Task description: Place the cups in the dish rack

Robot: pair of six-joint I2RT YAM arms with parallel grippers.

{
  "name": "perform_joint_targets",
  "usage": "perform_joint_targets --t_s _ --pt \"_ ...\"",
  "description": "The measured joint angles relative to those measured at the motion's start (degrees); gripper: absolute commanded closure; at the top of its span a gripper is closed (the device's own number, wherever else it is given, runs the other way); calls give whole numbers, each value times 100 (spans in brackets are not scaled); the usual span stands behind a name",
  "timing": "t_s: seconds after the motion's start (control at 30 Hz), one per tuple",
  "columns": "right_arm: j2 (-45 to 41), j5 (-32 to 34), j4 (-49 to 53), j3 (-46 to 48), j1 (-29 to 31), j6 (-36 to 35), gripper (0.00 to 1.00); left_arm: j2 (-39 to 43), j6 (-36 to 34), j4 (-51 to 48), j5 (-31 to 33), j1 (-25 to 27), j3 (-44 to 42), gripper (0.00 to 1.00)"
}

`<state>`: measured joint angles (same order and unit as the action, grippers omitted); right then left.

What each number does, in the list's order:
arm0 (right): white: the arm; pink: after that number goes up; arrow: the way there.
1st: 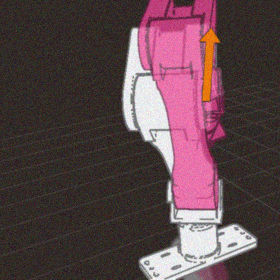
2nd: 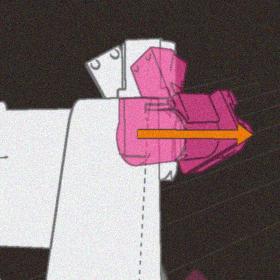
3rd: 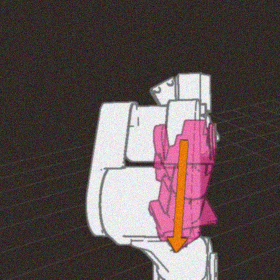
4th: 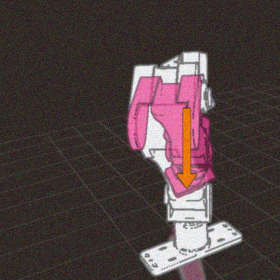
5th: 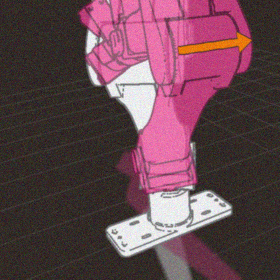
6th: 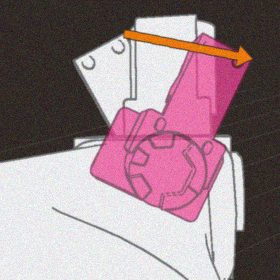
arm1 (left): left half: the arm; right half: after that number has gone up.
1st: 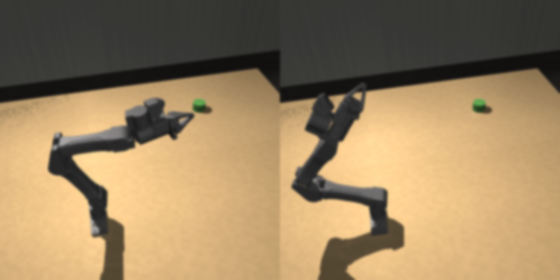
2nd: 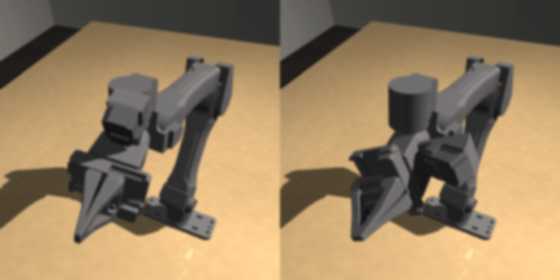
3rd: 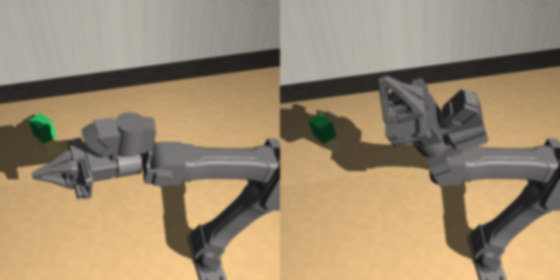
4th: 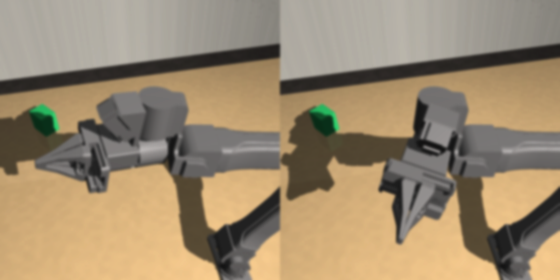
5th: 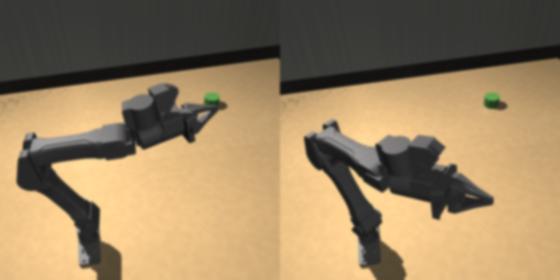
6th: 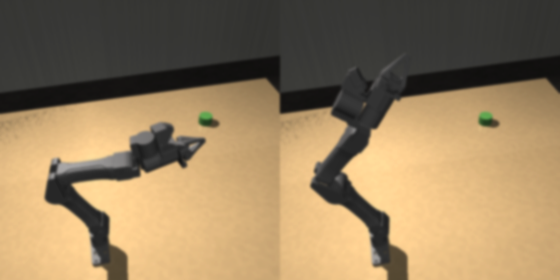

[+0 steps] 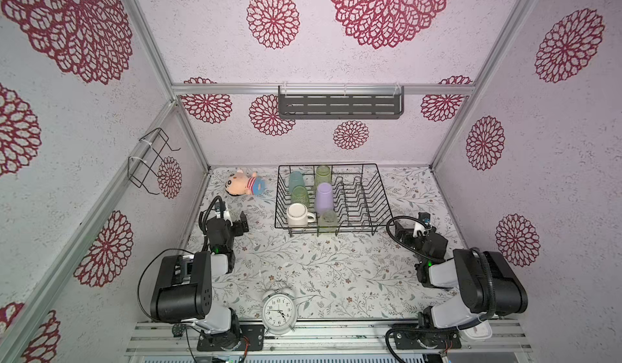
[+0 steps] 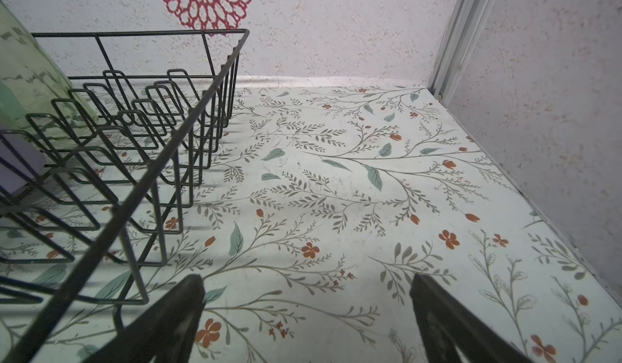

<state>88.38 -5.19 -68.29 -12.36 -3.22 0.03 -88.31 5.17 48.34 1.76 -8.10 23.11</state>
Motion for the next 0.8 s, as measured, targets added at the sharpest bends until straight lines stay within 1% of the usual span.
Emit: perform_joint_targets --t_s 0.8 --pt "0 0 0 0 4 0 1 0 105 127 111 35 0 3"
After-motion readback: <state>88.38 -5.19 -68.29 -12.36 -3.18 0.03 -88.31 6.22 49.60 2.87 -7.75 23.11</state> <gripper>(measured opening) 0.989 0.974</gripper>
